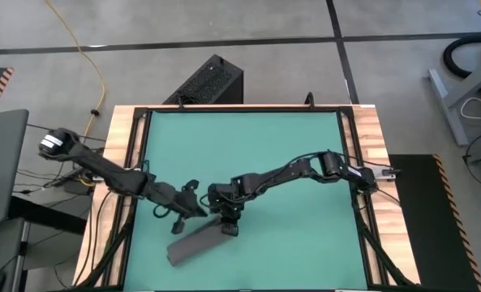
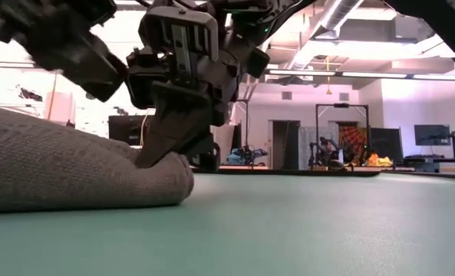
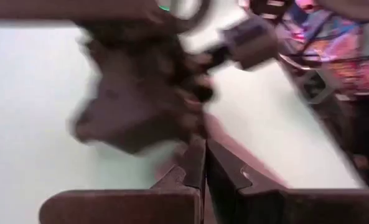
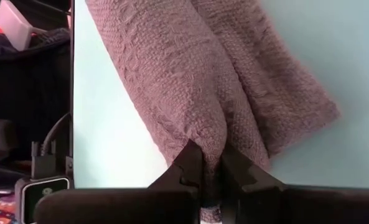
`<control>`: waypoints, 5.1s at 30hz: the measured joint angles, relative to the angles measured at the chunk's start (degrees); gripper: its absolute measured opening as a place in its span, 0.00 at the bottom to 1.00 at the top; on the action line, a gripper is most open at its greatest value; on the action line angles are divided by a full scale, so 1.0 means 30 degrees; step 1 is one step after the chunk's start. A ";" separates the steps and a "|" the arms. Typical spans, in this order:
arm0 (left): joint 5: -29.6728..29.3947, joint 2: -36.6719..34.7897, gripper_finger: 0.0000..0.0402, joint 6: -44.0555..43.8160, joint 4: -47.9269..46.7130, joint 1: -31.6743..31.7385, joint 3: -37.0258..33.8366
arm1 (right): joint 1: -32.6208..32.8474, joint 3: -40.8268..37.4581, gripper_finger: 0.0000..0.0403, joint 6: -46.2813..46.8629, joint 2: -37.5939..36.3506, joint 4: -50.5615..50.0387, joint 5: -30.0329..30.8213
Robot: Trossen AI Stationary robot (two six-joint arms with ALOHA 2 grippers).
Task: Roll towel
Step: Roll the gray towel
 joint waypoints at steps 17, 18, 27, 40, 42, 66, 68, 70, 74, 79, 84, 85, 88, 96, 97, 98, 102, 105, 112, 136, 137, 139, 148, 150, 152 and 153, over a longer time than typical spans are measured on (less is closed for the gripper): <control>-0.3525 0.1325 0.00 -0.8913 -0.3880 -0.7329 0.0139 | -0.0663 -0.0044 0.10 0.0024 0.0058 -0.0097 -0.1821; -0.3579 0.1614 0.00 -0.9362 -0.3926 -0.7609 0.0137 | -0.0670 -0.0044 0.11 -0.0171 0.0058 -0.0078 -0.1821; -0.2788 0.4825 0.00 -1.1611 -0.3490 -0.8632 0.0151 | -0.1131 0.0692 0.36 -0.0192 0.0066 -0.0183 -0.2402; -0.2402 0.4653 0.00 -1.1800 -0.3443 -0.9493 0.0144 | -0.0312 0.4218 0.54 -0.1205 -0.1119 -0.5650 0.2548; -0.2390 0.4653 0.00 -1.1821 -0.3481 -0.9583 0.0144 | 0.1091 0.4056 0.54 -0.1223 -0.1714 -0.3773 0.4416; -0.0613 0.4527 0.00 -1.1173 -0.3639 -1.0868 0.2140 | 0.1855 0.3767 0.42 -0.3533 0.1690 0.0496 0.5589; -0.1141 0.4800 0.00 -1.1482 -0.3594 -1.1096 0.2133 | 0.1384 0.3767 0.41 -0.4093 0.1676 0.0310 0.4657; -0.1875 0.5200 0.00 -1.1519 -0.3459 -1.1212 0.2133 | 0.0836 0.3752 0.40 -0.4667 0.1676 0.0201 0.3420; -0.2805 0.5709 0.00 -1.1173 -0.3027 -1.1135 0.2133 | -0.0317 0.3845 0.39 -0.4590 0.1668 -0.0097 0.1445; -0.2932 0.4746 0.00 -1.1180 -0.4503 -1.1274 0.2133 | -0.1042 0.3985 0.38 -0.3974 0.0687 -0.2263 -0.0342; -0.5991 0.3070 0.00 -1.0511 -0.7548 -1.1033 0.2131 | -0.0170 0.4036 0.38 -0.3411 -0.0178 -0.3278 0.1458; -0.6619 0.2736 0.00 -1.0080 -0.7954 -1.0715 0.2133 | 0.0081 0.4036 0.38 -0.3095 -0.0227 -0.3261 0.2273; -0.6996 0.2023 0.00 -0.7900 -0.8474 -0.8835 0.2096 | 0.1034 0.4000 0.38 -0.1913 -0.0277 -0.3137 0.4457; -0.5796 0.0176 0.00 -0.0689 -0.7678 -0.3617 0.2031 | 0.4956 0.4011 0.38 -0.0434 -0.0186 0.4912 0.8651; -0.5588 0.0029 0.00 -0.0038 -0.7621 -0.3067 0.2031 | 0.5222 0.4037 0.37 -0.0560 -0.0010 0.6083 0.9615; -0.5334 -0.0052 0.00 0.0552 -0.7565 -0.2513 0.2031 | 0.5437 0.4051 0.37 -0.0746 0.0080 0.6875 1.0401; -0.4061 0.0381 0.00 0.1728 -0.7253 -0.0813 0.2031 | 0.5559 0.4021 0.32 -0.0695 0.1276 0.8776 1.2211; -0.3771 0.1250 0.00 0.1865 -0.7249 -0.0465 0.2024 | 0.5548 0.3985 0.28 -0.0564 0.2074 0.9085 1.2643; -0.2578 0.4306 0.00 0.1652 -0.5823 -0.0461 0.2031 | 0.6313 0.3992 0.17 -0.0899 0.2914 0.8104 1.3657; -0.2253 0.1154 0.00 -0.0107 -0.8149 -0.1916 0.2016 | 0.6456 0.3978 0.15 -0.2429 0.1181 0.3886 1.2816; -0.2300 0.1294 0.00 -0.0328 -0.8003 -0.2401 0.2009 | 0.6399 0.3985 0.15 -0.2429 0.1124 0.4103 1.2822; -0.2269 0.1829 0.00 -0.0700 -0.7320 -0.3327 0.2013 | 0.6370 0.3985 0.15 -0.2429 0.1115 0.4426 1.2766; -0.3259 0.4697 0.00 -0.1809 -0.5893 -0.4760 0.2009 | 0.6255 0.3985 0.15 -0.2324 0.1518 0.7237 1.1198; -0.3129 0.4755 0.00 -0.1803 -0.5436 -0.4755 0.2009 | 0.6279 0.4011 0.15 -0.2149 0.1891 0.7592 1.1038; -0.2759 0.4747 0.00 -0.1811 -0.5488 -0.4767 0.2009 | 0.6374 0.3978 0.15 -0.1841 0.2197 0.6958 1.1014; -0.2583 0.4741 0.00 -0.1891 -0.5691 -0.4773 0.2029 | 0.6419 0.3993 0.15 -0.1639 0.2459 0.7116 1.0928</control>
